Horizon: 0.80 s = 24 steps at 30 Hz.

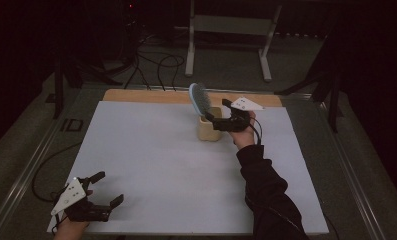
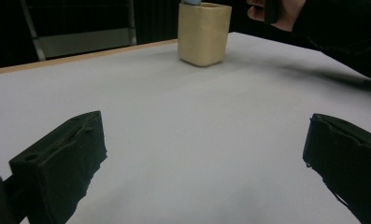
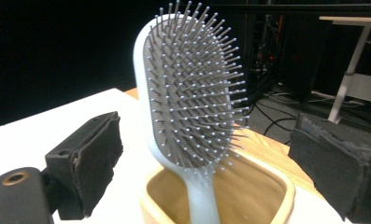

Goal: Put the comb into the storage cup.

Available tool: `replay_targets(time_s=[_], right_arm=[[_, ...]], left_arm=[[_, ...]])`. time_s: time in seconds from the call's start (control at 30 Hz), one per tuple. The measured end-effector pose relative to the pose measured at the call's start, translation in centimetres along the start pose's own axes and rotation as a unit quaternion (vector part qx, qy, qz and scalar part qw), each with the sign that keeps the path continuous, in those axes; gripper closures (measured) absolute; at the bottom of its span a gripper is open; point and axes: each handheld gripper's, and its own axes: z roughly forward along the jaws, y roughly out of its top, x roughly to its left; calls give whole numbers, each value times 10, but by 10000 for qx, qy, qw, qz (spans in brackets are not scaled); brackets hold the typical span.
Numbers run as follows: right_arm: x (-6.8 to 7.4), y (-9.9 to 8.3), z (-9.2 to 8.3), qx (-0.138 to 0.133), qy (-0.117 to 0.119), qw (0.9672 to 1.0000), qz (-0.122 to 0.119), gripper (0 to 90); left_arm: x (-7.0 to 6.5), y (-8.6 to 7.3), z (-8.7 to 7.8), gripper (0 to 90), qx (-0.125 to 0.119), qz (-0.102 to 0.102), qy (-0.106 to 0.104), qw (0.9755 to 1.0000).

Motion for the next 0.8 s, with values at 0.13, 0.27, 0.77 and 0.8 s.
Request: replay_targets(time_s=[0.13,0.27,0.77,0.8], right_arm=[[0,3,-5,2,24,10000,41,91],[1,3,-7,60,51,10000,61,91],[5,0,-26,281,111,9995,70,91],[4,0,-28,299,118,9995,79,91]], left_arm=[[0,0,0,0,-11,-5,2,10000],[0,0,2,0,-3,-2,-18,10000],[-1,0,0,0,7,12,14,10000],[-1,0,0,0,0,13,16,10000]])
